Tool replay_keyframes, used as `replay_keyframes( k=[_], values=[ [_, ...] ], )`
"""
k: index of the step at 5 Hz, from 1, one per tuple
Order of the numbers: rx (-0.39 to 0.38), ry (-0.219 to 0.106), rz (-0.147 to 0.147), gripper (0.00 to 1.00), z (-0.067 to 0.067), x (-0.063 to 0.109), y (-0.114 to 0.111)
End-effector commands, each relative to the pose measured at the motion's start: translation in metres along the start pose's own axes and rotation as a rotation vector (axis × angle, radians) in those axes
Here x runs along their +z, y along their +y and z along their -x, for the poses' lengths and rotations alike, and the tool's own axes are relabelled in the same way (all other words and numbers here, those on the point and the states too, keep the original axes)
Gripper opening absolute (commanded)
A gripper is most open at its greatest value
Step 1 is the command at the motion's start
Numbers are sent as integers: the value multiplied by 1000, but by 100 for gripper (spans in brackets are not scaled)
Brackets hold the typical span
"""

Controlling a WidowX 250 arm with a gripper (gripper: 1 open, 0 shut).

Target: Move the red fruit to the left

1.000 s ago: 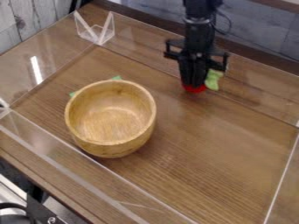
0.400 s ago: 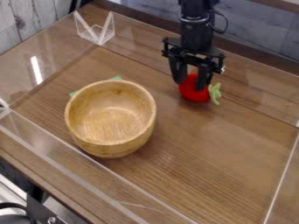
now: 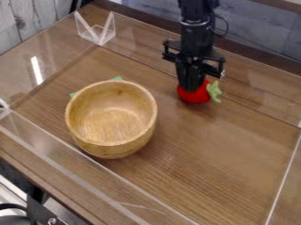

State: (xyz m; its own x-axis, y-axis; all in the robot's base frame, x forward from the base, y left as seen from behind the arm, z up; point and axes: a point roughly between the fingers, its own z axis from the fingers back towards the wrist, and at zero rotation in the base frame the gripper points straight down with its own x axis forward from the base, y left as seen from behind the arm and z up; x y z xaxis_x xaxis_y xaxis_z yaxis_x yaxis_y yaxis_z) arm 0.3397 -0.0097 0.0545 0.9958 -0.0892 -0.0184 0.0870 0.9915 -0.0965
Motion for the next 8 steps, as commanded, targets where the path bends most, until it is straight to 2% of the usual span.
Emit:
replay_keyframes(
  k=[1,2,3,4,5,6,7,8],
  values=[
    [12,-91,-9,100,2,22,-12],
    [-2,-99,-8,0,-5,25,-11],
    [-1,-104,-13,0,-12,28,-8],
    [67,-105,-15,100,-2,28,-8],
    [128,-112,-10,100,8,29,-9],
    [122,-115,-6,0,12,32,-8],
    [110,-137,9,0,22,48,-5],
    [144,-171,30,0,31,77,1]
  ],
)
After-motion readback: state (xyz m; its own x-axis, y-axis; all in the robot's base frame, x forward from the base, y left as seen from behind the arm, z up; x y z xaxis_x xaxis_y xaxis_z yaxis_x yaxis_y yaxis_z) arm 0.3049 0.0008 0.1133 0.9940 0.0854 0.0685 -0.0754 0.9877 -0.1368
